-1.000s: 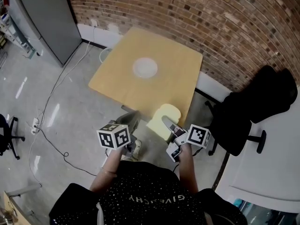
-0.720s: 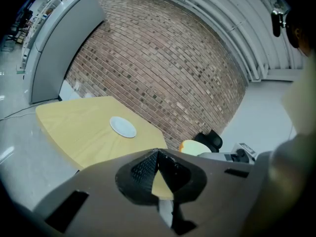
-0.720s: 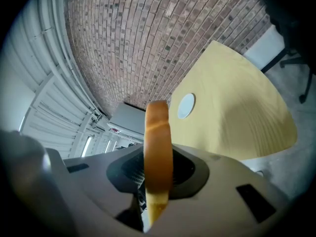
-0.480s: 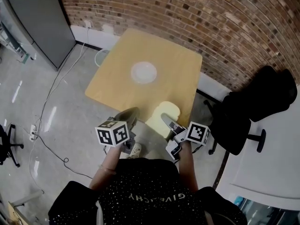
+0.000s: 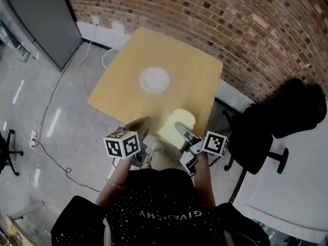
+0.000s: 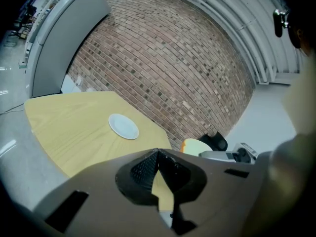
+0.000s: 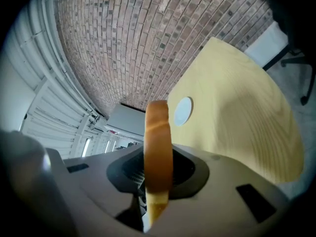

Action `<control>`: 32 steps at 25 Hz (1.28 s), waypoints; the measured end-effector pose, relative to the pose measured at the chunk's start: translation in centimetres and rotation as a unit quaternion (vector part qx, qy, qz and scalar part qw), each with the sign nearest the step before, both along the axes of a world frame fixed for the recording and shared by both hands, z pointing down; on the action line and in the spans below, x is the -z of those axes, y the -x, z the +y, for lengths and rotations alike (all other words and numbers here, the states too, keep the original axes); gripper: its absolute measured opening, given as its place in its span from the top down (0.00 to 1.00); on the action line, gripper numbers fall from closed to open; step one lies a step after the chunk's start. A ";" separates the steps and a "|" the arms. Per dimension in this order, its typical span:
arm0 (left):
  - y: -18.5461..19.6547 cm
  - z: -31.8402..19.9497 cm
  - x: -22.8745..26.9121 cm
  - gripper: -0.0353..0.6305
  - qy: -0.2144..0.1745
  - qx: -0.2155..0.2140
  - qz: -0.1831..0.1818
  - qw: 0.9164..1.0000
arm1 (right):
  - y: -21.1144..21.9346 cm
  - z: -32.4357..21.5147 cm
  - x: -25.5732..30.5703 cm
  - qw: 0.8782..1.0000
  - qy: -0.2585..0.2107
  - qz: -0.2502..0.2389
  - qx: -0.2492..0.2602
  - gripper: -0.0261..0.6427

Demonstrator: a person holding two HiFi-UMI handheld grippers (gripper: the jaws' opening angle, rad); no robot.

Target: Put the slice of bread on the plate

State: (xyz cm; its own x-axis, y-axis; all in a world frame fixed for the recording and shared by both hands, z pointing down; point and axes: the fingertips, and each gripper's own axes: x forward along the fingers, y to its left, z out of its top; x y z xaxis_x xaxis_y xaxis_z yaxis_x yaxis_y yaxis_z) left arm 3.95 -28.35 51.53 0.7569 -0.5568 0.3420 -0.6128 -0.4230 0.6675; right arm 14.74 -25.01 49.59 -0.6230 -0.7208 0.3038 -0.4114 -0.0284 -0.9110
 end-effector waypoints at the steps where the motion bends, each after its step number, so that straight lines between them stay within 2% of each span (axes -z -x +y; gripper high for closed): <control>1: -0.2 -0.7 0.3 0.93 0.000 0.005 0.000 1.000 | -0.2 -0.9 0.3 1.000 -0.001 -0.004 0.005 0.82; 6: -0.9 -3.9 1.3 0.93 -0.007 0.031 -0.008 0.999 | -2.3 -4.9 0.8 0.999 -0.005 0.033 0.031 0.82; 9: -1.3 -5.3 0.9 0.93 0.001 0.044 -0.012 0.999 | -2.6 -6.8 0.9 0.999 -0.002 0.008 0.038 0.82; 12: -2.1 -6.6 0.6 0.93 0.005 0.051 -0.017 0.999 | -3.8 -8.4 0.5 0.998 -0.001 0.030 0.053 0.82; 16: -3.0 -8.1 0.1 0.93 0.004 0.057 -0.021 0.998 | -4.0 -10.4 0.0 0.998 0.006 -0.003 0.056 0.82; 19: -3.0 -9.3 -0.2 0.93 0.005 0.069 -0.023 0.997 | -4.1 -12.4 -0.7 0.997 0.012 0.007 0.075 0.82; 26: -1.8 -11.9 -0.4 0.93 0.011 0.081 -0.031 0.996 | -1.9 -18.4 -2.2 0.991 0.039 0.023 0.126 0.82; 32: -0.2 -13.8 -0.8 0.93 0.021 0.086 -0.028 0.996 | 1.5 -23.9 -5.9 0.980 0.089 0.039 0.172 0.82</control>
State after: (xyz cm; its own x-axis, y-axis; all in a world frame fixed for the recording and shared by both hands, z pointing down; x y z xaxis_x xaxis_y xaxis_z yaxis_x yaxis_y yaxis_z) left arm 4.11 -42.16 52.35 0.6309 -0.6609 0.4065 -0.7103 -0.2812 0.6453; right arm 13.21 -48.95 55.48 -0.7896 -0.4044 0.4616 -0.4924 -0.0314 -0.8698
